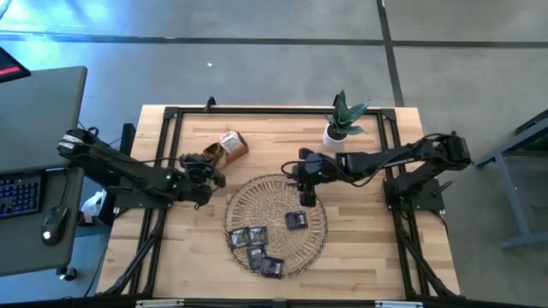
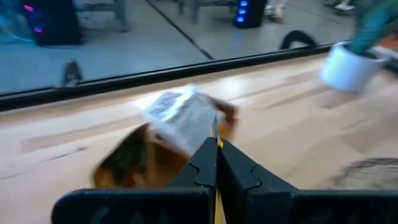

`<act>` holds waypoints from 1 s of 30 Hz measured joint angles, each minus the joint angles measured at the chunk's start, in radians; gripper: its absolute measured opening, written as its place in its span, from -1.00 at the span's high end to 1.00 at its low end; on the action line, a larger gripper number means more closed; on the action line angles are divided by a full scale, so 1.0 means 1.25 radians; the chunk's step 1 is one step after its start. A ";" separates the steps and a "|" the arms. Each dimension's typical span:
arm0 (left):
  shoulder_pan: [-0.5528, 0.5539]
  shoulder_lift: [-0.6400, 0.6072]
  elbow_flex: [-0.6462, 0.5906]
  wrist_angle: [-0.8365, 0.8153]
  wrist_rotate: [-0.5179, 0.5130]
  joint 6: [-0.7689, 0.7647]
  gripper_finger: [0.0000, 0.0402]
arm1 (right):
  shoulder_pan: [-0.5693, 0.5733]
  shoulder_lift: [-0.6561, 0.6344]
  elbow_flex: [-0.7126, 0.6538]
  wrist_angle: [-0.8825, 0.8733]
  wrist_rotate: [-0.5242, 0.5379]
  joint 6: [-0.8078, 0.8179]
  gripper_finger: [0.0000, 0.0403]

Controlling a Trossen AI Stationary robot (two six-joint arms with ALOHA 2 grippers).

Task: Pick & Place Tea
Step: Put the orange tea bag into the middle compartment of the wooden organizer

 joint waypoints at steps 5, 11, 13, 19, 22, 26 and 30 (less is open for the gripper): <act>0.054 0.002 -0.029 0.001 -0.009 0.000 1.00 | -0.001 0.000 0.000 0.005 0.000 0.000 0.51; 0.098 0.014 -0.045 0.003 -0.013 0.000 1.00 | -0.001 0.000 0.000 0.008 0.000 0.000 0.51; 0.105 0.014 -0.045 0.006 -0.029 0.000 1.00 | -0.001 0.000 0.000 0.008 0.000 0.000 0.51; 0.107 0.014 -0.045 0.005 -0.031 0.000 1.00 | -0.001 0.000 0.000 0.013 0.000 0.000 0.51; 0.107 0.014 -0.045 0.005 -0.030 -0.002 1.00 | -0.001 0.000 0.000 0.013 0.000 -0.001 0.51; 0.107 0.014 -0.045 0.004 -0.042 0.001 1.00 | -0.001 0.000 0.000 0.015 0.000 -0.001 0.51; 0.107 0.024 -0.045 0.004 -0.038 0.022 1.00 | -0.001 0.000 0.000 0.025 0.000 -0.001 0.51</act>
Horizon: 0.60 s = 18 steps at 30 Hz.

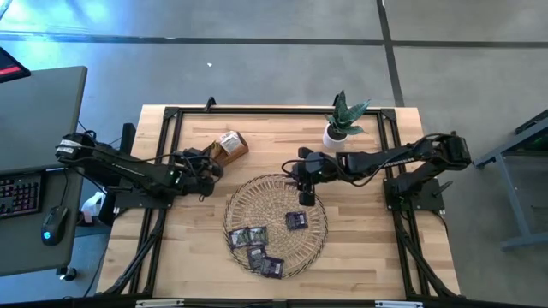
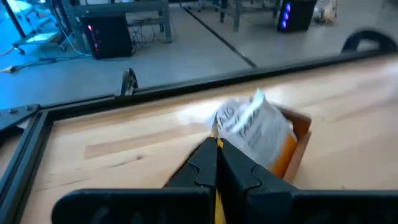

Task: Pick & Place Tea
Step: Put the orange tea bag into the middle compartment of the wooden organizer

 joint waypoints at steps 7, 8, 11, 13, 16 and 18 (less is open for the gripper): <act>0.005 0.044 0.000 0.001 0.016 -0.022 0.85 | 0.000 0.000 0.000 0.005 0.000 0.000 0.51; 0.011 0.050 0.000 0.000 0.017 -0.023 0.81 | 0.000 0.000 0.000 0.006 0.000 0.000 0.51; 0.033 0.054 0.000 0.000 0.023 -0.024 0.66 | 0.000 0.000 0.000 0.006 0.000 0.000 0.51; 0.051 0.054 0.000 0.003 0.023 -0.024 0.57 | 0.000 0.000 0.000 0.006 0.000 0.000 0.51; 0.077 0.054 0.000 0.004 0.033 -0.017 0.46 | 0.000 0.000 0.000 0.007 0.000 0.000 0.51; 0.090 0.054 0.000 0.004 0.061 -0.015 0.41 | 0.000 0.000 0.000 0.007 0.000 0.000 0.51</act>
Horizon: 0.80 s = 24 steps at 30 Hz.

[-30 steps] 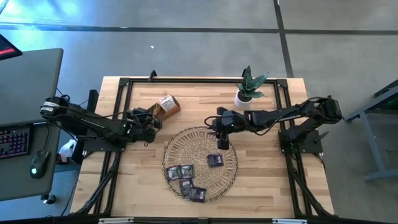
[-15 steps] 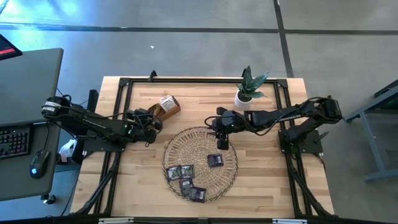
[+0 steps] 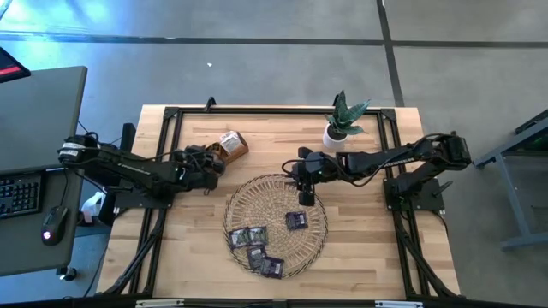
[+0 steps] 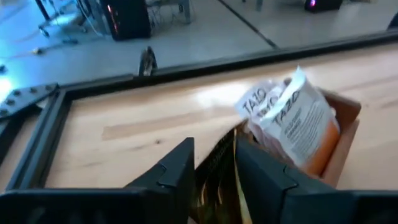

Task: Pick & Place Tea
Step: Put the orange tea bag into the middle compartment of the wooden organizer

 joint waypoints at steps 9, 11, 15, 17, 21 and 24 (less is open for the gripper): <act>0.050 0.000 0.000 0.106 0.115 0.021 0.39 | 0.000 0.000 0.000 0.000 0.000 0.000 0.51; 0.063 -0.001 0.000 0.131 0.134 0.029 0.39 | 0.000 0.000 0.000 0.000 0.000 0.000 0.51; 0.081 -0.001 0.002 0.140 0.150 0.067 0.39 | 0.000 0.000 0.000 0.000 0.000 0.000 0.51; 0.086 -0.001 0.002 0.140 0.142 0.095 0.39 | 0.000 0.000 0.000 0.000 0.000 0.000 0.51; 0.087 -0.017 0.002 0.140 0.111 0.140 0.39 | 0.000 0.000 0.000 0.000 0.000 0.000 0.51; 0.087 -0.036 0.016 0.134 0.130 0.161 0.39 | 0.000 0.000 0.000 0.000 -0.013 0.000 0.51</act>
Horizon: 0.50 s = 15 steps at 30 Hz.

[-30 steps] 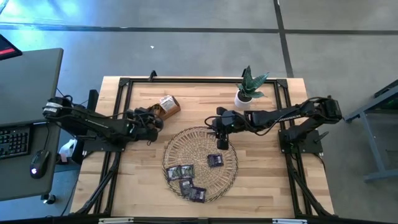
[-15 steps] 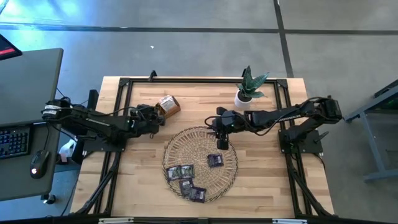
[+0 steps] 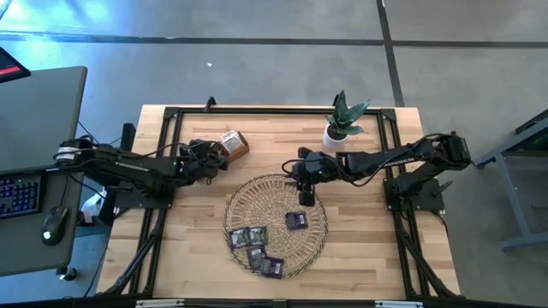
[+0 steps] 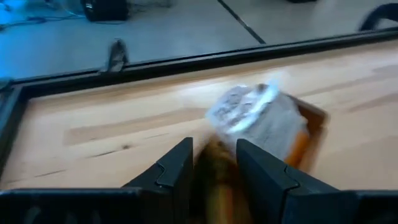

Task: Pick & Place Tea
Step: Put the orange tea bag into the middle compartment of the wooden organizer

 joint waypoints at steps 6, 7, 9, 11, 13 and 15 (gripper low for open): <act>-0.005 -0.056 0.074 -0.030 0.098 0.122 0.39 | 0.000 0.000 0.000 0.000 -0.027 0.000 0.51; -0.009 -0.058 0.088 -0.054 0.113 0.114 0.40 | 0.000 0.000 0.000 0.000 -0.028 0.000 0.51; -0.020 -0.059 0.116 -0.125 0.131 0.074 0.45 | 0.000 0.000 0.000 -0.001 -0.028 0.000 0.51; -0.030 -0.059 0.134 -0.203 0.154 0.007 0.53 | 0.001 0.000 0.000 -0.002 -0.028 0.000 0.51; -0.034 -0.057 0.139 -0.263 0.188 -0.065 0.67 | 0.001 0.000 0.000 -0.003 -0.028 0.000 0.51; -0.032 -0.040 0.138 -0.298 0.222 -0.118 0.84 | 0.001 0.000 0.000 -0.003 -0.028 0.000 0.51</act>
